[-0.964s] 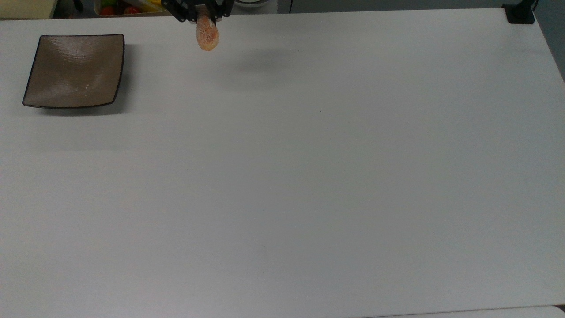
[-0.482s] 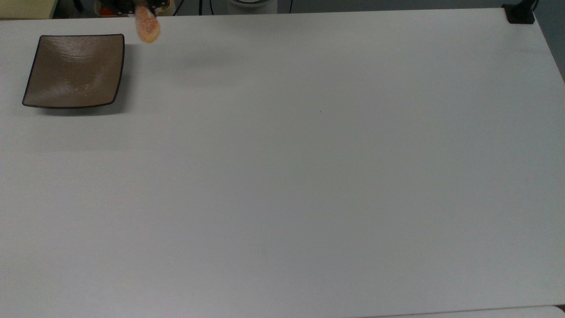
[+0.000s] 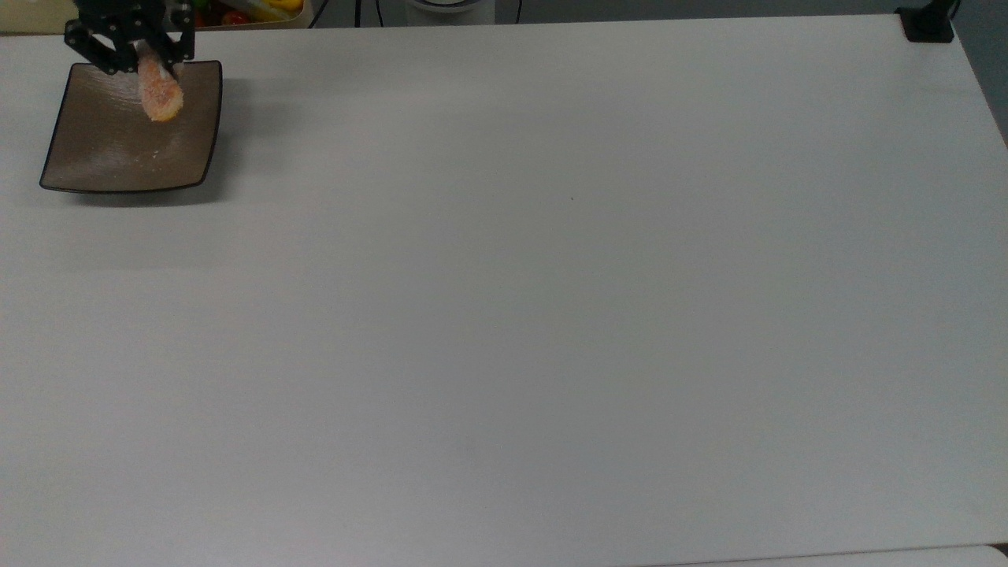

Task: Bread is placed on a ceramic plate
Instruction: 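Lower the bread roll onto the plate and open the gripper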

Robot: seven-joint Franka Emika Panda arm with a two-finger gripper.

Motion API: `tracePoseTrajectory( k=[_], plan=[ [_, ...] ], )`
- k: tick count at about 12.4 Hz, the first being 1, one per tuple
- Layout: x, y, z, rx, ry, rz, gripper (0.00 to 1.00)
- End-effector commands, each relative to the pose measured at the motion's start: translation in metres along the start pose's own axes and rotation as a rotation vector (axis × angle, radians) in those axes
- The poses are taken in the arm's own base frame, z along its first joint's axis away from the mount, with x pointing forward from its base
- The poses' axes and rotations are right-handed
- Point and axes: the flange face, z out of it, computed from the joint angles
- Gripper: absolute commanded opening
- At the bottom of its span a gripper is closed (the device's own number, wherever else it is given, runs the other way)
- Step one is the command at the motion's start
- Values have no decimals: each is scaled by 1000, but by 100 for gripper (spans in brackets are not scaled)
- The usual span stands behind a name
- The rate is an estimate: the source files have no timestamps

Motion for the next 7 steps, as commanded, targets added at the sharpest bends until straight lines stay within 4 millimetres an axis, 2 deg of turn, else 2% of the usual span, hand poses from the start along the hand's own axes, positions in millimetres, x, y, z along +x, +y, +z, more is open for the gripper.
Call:
tracePoseTrajectory(
  k=[1, 2, 7],
  plan=[
    [-10, 41, 41, -16, -4, -63, 6],
    [-18, 54, 57, -16, -16, -72, 6],
    [-31, 75, 110, -17, -61, -52, 7]
  ],
)
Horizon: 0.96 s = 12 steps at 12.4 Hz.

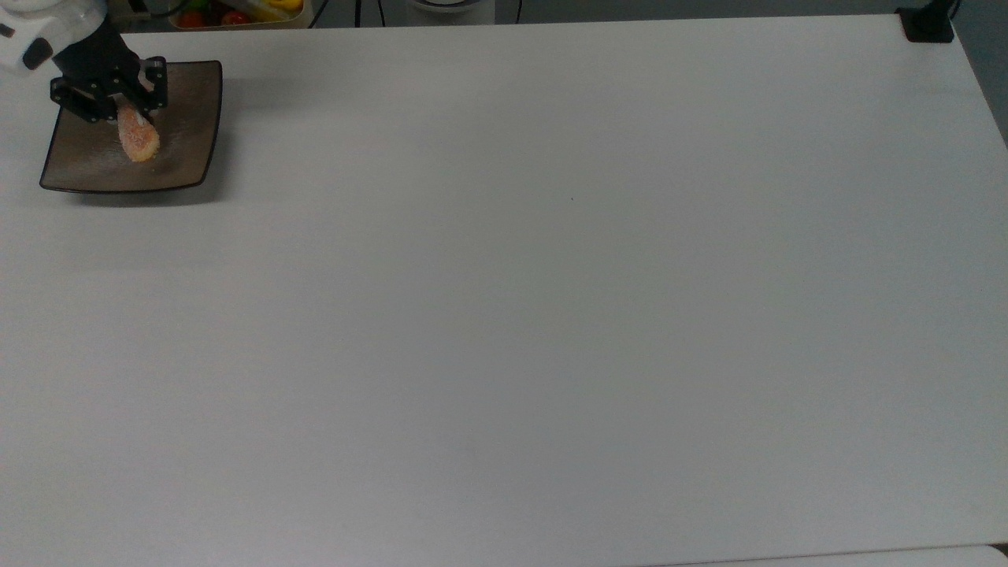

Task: Bread is placed on a ceramic plate
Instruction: 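Lower the bread roll onto the plate and open the gripper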

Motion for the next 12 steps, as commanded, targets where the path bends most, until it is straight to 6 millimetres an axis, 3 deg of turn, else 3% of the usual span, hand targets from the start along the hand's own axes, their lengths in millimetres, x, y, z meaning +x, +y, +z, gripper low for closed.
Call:
tracePoseTrajectory(
  k=[1, 3, 4, 5, 6, 10, 12],
  plan=[
    [-7, 13, 19, -22, -6, -2, 7],
    [-13, 14, 23, -15, -16, 7, 25],
    [-15, 14, 26, -9, -21, 9, 54],
    [-16, 13, 26, -5, -23, 12, 90],
    [-15, 12, 27, -4, -24, 11, 100],
    [-8, 5, 14, -2, -10, 16, 100],
    [-4, -4, -4, 15, -7, 5, 100]
  ],
)
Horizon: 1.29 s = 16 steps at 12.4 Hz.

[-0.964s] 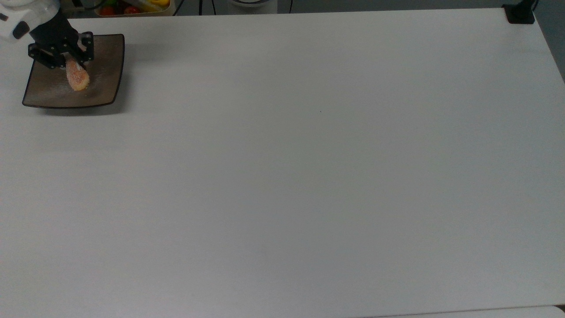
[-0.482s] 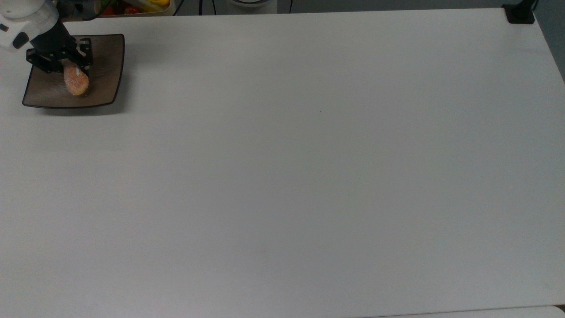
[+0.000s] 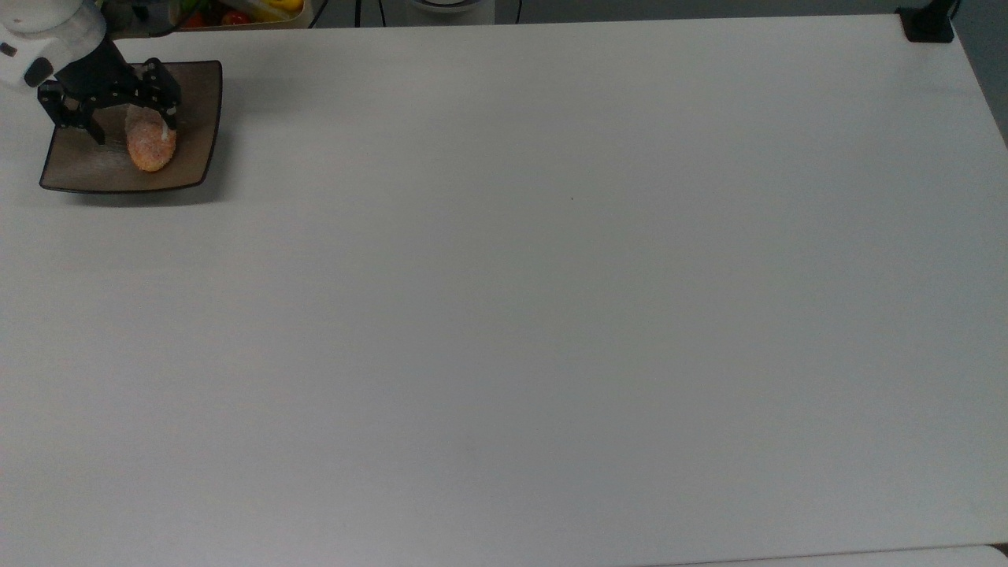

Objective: Bread is placed on a ceramic plate

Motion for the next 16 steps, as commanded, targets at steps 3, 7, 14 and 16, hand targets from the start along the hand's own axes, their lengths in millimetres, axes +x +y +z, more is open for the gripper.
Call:
tracePoseTrajectory(
  k=[3, 7, 14, 16],
  plan=[
    [17, -37, -70, 16, 49, -46, 100],
    [63, -79, -167, -7, 148, 56, 100],
    [97, -202, -287, 71, 150, 407, 100],
    [105, -247, -301, 84, 138, 414, 100]
  ],
)
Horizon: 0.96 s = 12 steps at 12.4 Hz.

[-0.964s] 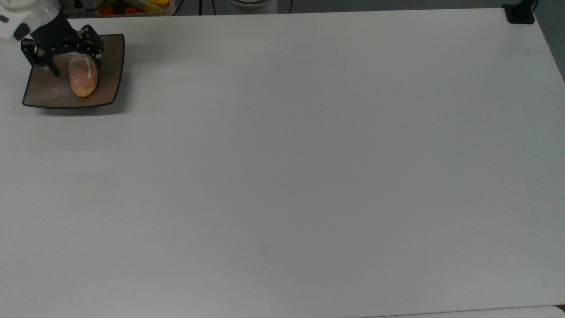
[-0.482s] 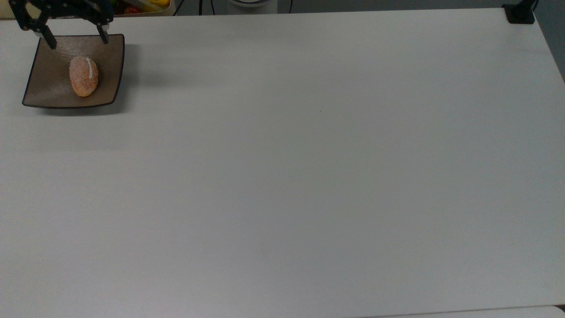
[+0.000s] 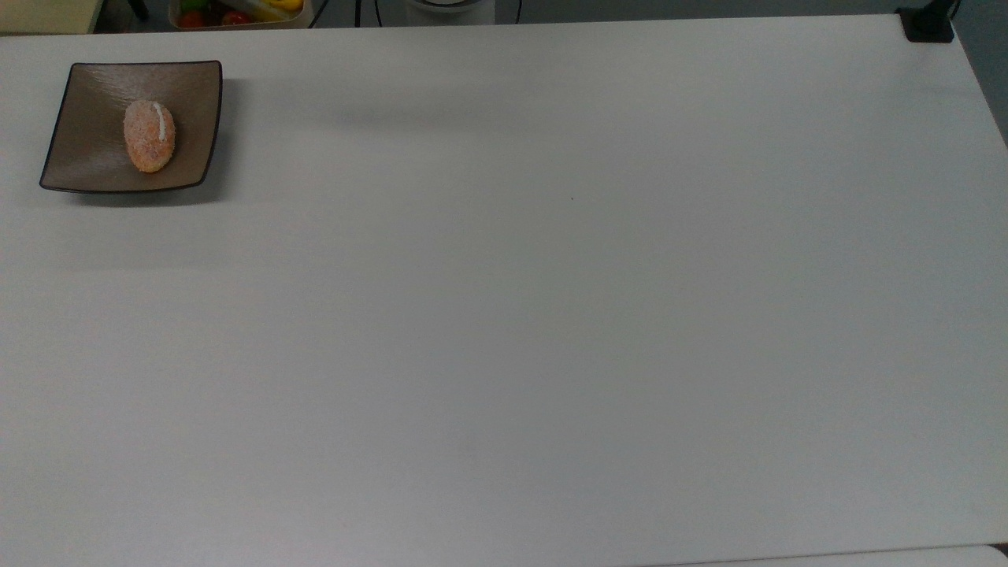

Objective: Bread is placed on a ceramic plate

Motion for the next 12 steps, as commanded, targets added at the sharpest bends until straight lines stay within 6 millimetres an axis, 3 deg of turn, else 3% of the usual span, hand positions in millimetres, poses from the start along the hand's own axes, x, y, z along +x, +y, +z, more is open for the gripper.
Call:
tracePoseTrajectory(
  k=[1, 4, 7, 12],
  plan=[
    [-11, -63, -9, 29, -50, 26, 100],
    [-20, -115, 20, 34, -139, 24, 100],
    [-32, -141, 47, 24, -147, -25, 100],
    [-14, -152, 53, -13, -37, -76, 100]
  ],
)
